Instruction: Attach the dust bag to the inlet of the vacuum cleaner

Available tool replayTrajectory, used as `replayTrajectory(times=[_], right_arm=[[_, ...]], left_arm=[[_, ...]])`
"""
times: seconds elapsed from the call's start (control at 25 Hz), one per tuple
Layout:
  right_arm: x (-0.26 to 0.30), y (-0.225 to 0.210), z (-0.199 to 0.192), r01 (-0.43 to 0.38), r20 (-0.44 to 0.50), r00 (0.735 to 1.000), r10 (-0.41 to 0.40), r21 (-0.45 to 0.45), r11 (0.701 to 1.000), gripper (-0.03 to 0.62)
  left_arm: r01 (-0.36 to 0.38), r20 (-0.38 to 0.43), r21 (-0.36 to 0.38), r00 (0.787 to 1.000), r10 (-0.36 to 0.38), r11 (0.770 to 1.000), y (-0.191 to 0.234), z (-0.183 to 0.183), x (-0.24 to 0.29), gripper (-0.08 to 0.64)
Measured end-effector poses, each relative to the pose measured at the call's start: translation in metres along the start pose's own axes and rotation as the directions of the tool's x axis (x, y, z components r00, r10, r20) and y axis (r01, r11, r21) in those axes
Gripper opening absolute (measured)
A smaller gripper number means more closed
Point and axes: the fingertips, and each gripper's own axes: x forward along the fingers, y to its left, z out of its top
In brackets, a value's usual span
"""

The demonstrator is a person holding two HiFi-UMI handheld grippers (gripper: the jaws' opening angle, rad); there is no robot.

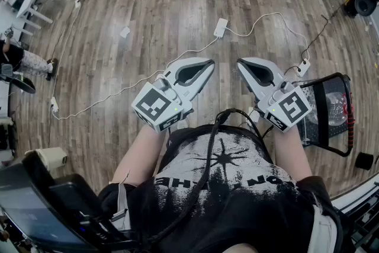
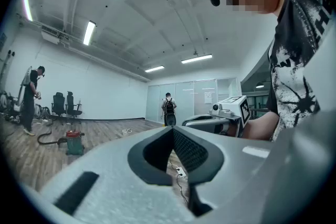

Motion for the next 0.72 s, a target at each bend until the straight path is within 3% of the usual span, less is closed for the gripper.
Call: replayTrajectory(times=[0.72], right_arm=[[0.0047, -0.0007, -0.0044, -0.018, 0.001, 1.0, 0.018, 0.037, 0.999, 0.008]], left_arm=[[0.011, -0.014, -0.021, 1.0, -0.012, 1.0, 0.0053, -0.0077, 0.0059, 0.0]])
